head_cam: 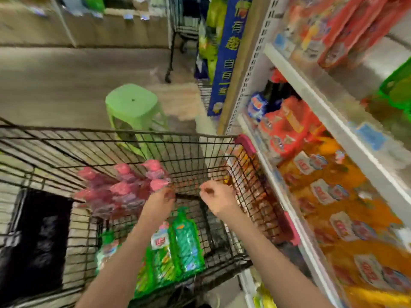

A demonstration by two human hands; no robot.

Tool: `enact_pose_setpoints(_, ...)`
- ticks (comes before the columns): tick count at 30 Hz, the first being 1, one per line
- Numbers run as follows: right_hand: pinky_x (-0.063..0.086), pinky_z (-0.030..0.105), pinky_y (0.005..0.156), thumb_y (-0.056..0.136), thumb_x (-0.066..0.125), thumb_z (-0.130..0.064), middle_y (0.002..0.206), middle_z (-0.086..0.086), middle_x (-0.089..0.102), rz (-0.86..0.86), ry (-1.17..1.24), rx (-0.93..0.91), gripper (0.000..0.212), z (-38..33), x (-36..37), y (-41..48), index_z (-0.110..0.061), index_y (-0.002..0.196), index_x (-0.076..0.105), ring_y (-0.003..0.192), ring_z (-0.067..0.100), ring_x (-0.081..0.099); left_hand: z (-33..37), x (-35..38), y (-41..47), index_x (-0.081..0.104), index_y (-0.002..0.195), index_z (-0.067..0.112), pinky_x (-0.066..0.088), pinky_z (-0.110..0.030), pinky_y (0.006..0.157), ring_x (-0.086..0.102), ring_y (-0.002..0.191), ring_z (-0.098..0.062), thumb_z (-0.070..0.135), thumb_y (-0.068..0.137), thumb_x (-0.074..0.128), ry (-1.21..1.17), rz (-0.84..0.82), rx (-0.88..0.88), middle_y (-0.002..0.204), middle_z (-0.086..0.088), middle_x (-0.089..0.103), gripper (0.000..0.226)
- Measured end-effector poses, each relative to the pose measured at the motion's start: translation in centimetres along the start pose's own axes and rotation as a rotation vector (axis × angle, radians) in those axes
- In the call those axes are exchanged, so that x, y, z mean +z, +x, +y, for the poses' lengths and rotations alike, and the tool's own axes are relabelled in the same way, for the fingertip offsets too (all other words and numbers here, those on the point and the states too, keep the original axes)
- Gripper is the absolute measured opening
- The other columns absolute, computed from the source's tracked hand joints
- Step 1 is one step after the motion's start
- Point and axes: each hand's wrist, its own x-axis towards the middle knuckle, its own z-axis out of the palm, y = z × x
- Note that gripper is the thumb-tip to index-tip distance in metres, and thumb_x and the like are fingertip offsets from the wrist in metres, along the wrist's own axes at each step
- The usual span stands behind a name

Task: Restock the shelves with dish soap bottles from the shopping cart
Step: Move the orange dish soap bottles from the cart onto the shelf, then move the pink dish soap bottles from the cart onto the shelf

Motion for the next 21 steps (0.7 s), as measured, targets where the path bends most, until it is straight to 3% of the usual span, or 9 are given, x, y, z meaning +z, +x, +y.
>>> enact_pose_setpoints(4,0.046,0.034,0.090,0.089,0.061,-0.018,0.116,0.011,0.065,-0.209,-0.069,-0.026,0.031,-1.4,6.8,3.9,-0.007,0.118,0.062,0.109,0.026,0.059,-6.6,-2.1,0.2,0.062,0.114,0.010,0.051,-0.043,0.083,0.062,0.100,-0.037,0.025,0.080,0.058,0.061,0.171,-0.184,0.106,-0.019,0.065,0.037)
enact_pose_setpoints(10,0.045,0.038,0.085,0.087,0.060,-0.023,0.112,0.014,0.065,-0.239,-0.239,-0.109,0.030,-2.2,14.6,8.4,-0.012,0.114,0.063,0.107,0.032,0.058,-13.4,-4.5,3.0,0.060,0.105,-0.004,0.042,-0.049,0.089,0.052,0.102,-0.043,0.021,0.082,0.039,0.264,0.268,-0.326,0.105,-0.023,0.057,0.040)
enact_pose_setpoints(13,0.044,0.039,0.087,0.086,0.056,-0.015,0.110,0.019,0.064,-0.339,-0.232,-0.217,0.031,-3.8,17.8,9.9,-0.006,0.114,0.062,0.107,0.035,0.058,-14.3,-6.0,4.0,0.061,0.104,-0.012,0.038,-0.051,0.091,0.049,0.104,-0.048,0.022,0.081,0.056,0.317,0.399,-0.416,0.107,-0.033,0.055,0.041)
enact_pose_setpoints(16,0.038,0.036,0.102,0.087,0.056,-0.013,0.131,0.017,0.052,-0.339,-0.252,-0.258,0.050,-5.9,20.8,11.5,-0.005,0.136,0.045,0.122,0.031,0.048,-15.4,-7.4,4.1,0.047,0.116,-0.012,0.039,-0.054,0.096,0.041,0.113,-0.050,0.016,0.078,0.064,0.180,0.576,-0.550,0.122,-0.034,0.044,0.050)
enact_pose_setpoints(18,0.038,0.039,0.106,0.086,0.060,-0.012,0.134,0.014,0.050,-0.316,-0.224,-0.255,0.055,-6.9,22.7,12.6,-0.005,0.137,0.041,0.126,0.030,0.046,-16.6,-8.3,4.2,0.043,0.122,-0.008,0.039,-0.051,0.099,0.040,0.118,-0.043,0.011,0.079,0.061,0.019,0.660,-0.609,0.127,-0.026,0.040,0.050)
enact_pose_setpoints(21,0.044,0.040,0.103,0.081,0.071,-0.021,0.127,0.007,0.057,-0.313,-0.169,-0.206,0.056,-7.6,25.1,14.1,-0.010,0.131,0.047,0.121,0.025,0.051,-18.5,-9.1,5.1,0.044,0.128,0.008,0.041,-0.037,0.096,0.049,0.114,-0.025,0.023,0.079,0.069,-0.267,0.565,-0.647,0.123,-0.007,0.046,0.057)
